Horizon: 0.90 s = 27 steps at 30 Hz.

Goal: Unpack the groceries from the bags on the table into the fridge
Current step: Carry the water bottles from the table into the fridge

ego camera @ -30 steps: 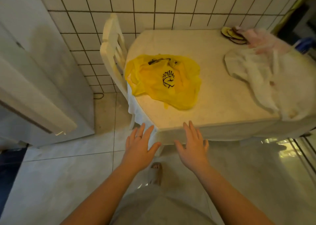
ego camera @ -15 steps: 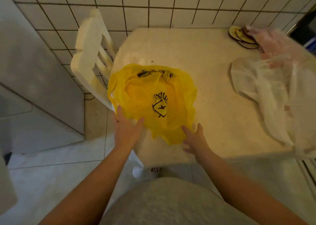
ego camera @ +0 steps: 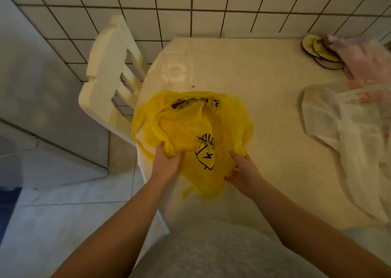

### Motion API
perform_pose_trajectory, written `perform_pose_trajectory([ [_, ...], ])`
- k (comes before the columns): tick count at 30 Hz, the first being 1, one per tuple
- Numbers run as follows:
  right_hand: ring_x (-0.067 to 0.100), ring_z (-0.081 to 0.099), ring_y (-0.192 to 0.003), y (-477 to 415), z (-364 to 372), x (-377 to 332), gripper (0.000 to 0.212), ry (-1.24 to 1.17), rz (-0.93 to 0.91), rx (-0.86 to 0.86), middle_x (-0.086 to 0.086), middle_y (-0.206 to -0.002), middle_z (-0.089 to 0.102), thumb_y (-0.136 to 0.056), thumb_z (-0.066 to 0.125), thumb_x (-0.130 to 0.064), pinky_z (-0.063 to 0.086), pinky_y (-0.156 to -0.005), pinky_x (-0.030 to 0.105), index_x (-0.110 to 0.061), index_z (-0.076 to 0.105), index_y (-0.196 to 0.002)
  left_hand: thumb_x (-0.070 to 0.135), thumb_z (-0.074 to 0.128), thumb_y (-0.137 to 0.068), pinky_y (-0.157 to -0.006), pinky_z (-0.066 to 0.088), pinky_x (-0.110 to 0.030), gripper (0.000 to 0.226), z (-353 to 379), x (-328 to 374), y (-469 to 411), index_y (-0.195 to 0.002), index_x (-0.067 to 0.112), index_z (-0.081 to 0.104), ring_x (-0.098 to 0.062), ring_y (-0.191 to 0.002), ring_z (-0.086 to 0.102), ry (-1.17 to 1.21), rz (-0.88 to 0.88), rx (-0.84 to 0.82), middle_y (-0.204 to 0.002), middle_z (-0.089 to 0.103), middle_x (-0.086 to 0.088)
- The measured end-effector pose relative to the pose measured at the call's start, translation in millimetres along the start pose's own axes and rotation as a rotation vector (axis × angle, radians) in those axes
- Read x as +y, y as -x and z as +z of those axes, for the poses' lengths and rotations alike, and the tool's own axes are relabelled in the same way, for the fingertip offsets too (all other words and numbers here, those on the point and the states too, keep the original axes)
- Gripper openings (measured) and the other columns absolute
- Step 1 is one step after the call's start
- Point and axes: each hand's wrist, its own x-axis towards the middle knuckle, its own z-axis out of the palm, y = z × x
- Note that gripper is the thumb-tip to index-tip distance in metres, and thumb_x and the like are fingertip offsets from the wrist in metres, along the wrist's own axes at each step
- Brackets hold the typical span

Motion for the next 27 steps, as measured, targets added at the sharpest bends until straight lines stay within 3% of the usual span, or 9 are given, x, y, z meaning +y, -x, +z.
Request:
perform_pose_trajectory([
  [3, 0.036, 0.062, -0.112, -16, 17, -20, 0.052, -0.043, -0.016, -0.008, 0.007, -0.132, 0.060, -0.097, 0.063, -0.025, 0.052, -0.090, 0.058, -0.034, 0.042, -0.144, 0.047, 0.073, -0.087, -0.109, 0.041, -0.041, 0.091, 11, 18, -19, -0.157, 0.025, 0.019, -0.028, -0.142, 0.038, -0.009, 0.000, -0.013, -0.160, 0.030, -0.006],
  [9, 0.031, 0.067, -0.097, -58, 62, -78, 0.046, -0.066, -0.057, -0.015, 0.009, -0.124, 0.066, -0.098, 0.060, -0.021, 0.057, -0.067, 0.043, -0.029, 0.047, -0.141, 0.042, 0.074, -0.087, -0.106, 0.038, -0.034, 0.087, 23, 68, -77, -0.155, 0.022, 0.025, -0.025, -0.140, 0.040, -0.008, 0.038, 0.009, -0.156, 0.037, -0.005],
  [14, 0.026, 0.066, -0.082, -103, 106, -136, 0.037, -0.083, -0.112, -0.004, 0.004, -0.103, 0.069, -0.099, 0.058, -0.020, 0.048, -0.079, 0.042, -0.026, 0.052, -0.135, 0.039, 0.076, -0.086, -0.107, 0.036, -0.031, 0.084, 34, 117, -145, -0.154, 0.021, 0.029, -0.022, -0.141, 0.039, 0.024, 0.085, 0.019, -0.155, 0.039, -0.003],
  [18, 0.027, 0.068, -0.090, -140, 133, -178, 0.032, -0.099, -0.140, 0.003, 0.006, -0.109, 0.068, -0.099, 0.058, -0.021, 0.056, -0.076, 0.043, -0.027, 0.054, -0.130, 0.039, 0.075, -0.086, -0.106, 0.033, -0.028, 0.084, 43, 153, -201, -0.154, 0.022, 0.029, -0.022, -0.142, 0.038, 0.026, 0.114, 0.019, -0.155, 0.038, -0.002],
  [23, 0.028, 0.068, -0.097, -187, 164, -225, 0.031, -0.126, -0.190, -0.029, 0.007, -0.117, 0.068, -0.099, 0.056, -0.022, 0.056, -0.087, 0.050, -0.029, 0.056, -0.130, 0.040, 0.075, -0.086, -0.105, 0.030, -0.025, 0.086, 50, 196, -267, -0.155, 0.020, 0.028, -0.021, -0.143, 0.036, 0.000, 0.191, 0.012, -0.157, 0.036, -0.002],
  [27, 0.028, 0.067, -0.100, -210, 181, -253, 0.036, -0.116, -0.218, -0.057, 0.006, -0.120, 0.067, -0.100, 0.056, -0.024, 0.058, -0.080, 0.045, -0.030, 0.053, -0.135, 0.040, 0.074, -0.087, -0.107, 0.029, -0.025, 0.085, 53, 221, -302, -0.156, 0.021, 0.027, -0.021, -0.144, 0.034, -0.034, 0.249, 0.020, -0.158, 0.035, -0.002],
])
